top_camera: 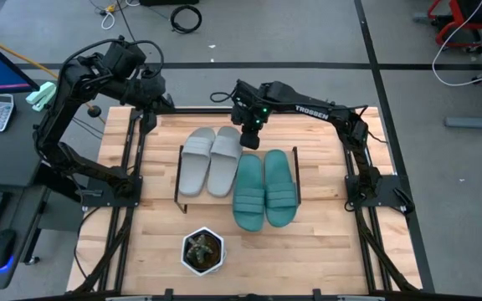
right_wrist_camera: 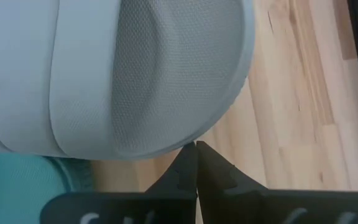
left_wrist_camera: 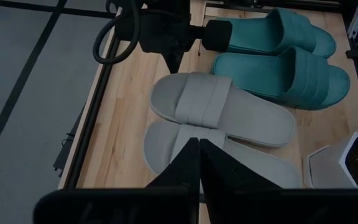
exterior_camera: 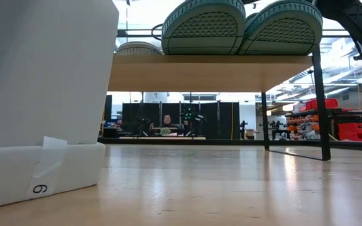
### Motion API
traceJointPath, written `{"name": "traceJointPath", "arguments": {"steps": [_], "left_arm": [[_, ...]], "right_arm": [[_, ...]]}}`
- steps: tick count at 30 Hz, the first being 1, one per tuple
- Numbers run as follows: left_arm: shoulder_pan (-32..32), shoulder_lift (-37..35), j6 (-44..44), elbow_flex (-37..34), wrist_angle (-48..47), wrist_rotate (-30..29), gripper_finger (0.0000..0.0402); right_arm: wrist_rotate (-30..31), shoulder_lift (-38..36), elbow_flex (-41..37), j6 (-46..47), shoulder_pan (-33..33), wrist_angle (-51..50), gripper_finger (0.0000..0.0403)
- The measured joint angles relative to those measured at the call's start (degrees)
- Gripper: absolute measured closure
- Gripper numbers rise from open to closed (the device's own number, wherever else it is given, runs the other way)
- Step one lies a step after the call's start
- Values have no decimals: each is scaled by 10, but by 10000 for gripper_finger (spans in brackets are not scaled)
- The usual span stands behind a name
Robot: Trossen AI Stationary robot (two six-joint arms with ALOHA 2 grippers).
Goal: Pick and place slides into the shelf
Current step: Put the gray slide on the shelf
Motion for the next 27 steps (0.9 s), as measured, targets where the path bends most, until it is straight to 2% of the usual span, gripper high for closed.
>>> {"name": "traceJointPath", "arguments": {"steps": [9,19,27], "left_arm": [[0,0,0,0,0,0,378],[0,0,1,0,1,0,390],[0,0,1,0,1,0,379]], "right_arm": [[-4,0,0,0,0,26,403],[-5,0,0,10,0,32,402],[-6,-1,0,10,-1,18,371]]}}
